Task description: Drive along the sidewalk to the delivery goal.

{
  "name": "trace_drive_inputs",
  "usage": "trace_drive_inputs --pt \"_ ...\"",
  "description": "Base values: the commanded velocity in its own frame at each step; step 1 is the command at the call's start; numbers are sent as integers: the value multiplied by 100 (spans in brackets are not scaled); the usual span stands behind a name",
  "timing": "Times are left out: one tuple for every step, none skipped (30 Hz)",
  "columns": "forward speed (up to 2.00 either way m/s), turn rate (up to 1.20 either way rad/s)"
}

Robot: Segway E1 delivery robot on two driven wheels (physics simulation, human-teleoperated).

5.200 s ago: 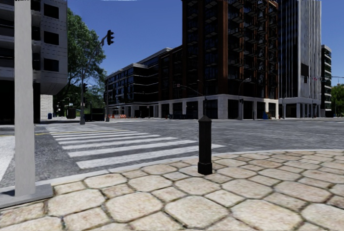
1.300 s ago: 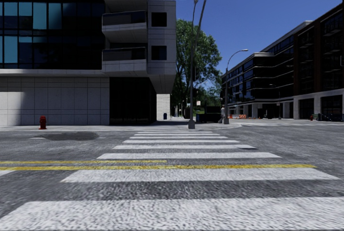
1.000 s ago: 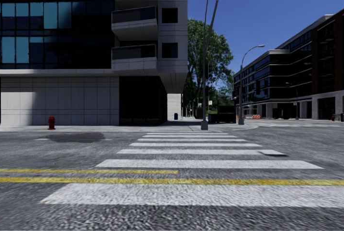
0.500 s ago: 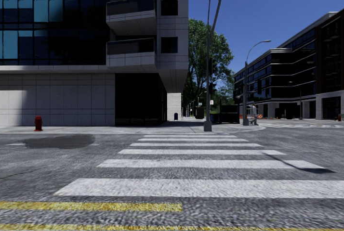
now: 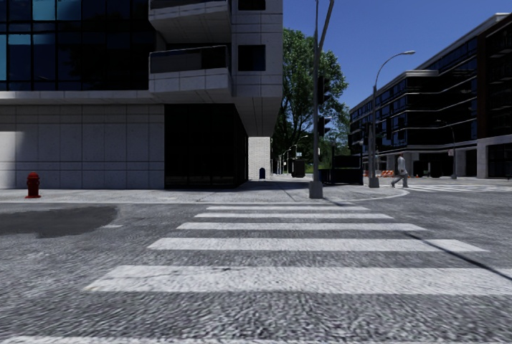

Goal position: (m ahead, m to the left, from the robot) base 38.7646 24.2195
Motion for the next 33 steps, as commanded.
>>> trace_drive_inputs --pt "200 0" --pt "200 0" --pt "200 0" --pt "200 0" --pt "200 0" --pt "200 0" --pt "200 0" --pt "200 0" --pt "200 0" --pt "200 0" --pt "200 0" --pt "200 0" --pt "200 0" --pt "200 0" --pt "200 0" --pt "200 0" --pt "200 0" --pt "200 0" --pt "200 0" --pt "200 0" --pt "200 0" --pt "200 0" --pt "200 0" --pt "200 0" --pt "200 0" --pt "200 0" --pt "200 0" --pt "200 0" --pt "200 0" --pt "200 0" --pt "200 0" --pt "200 0" --pt "200 0"
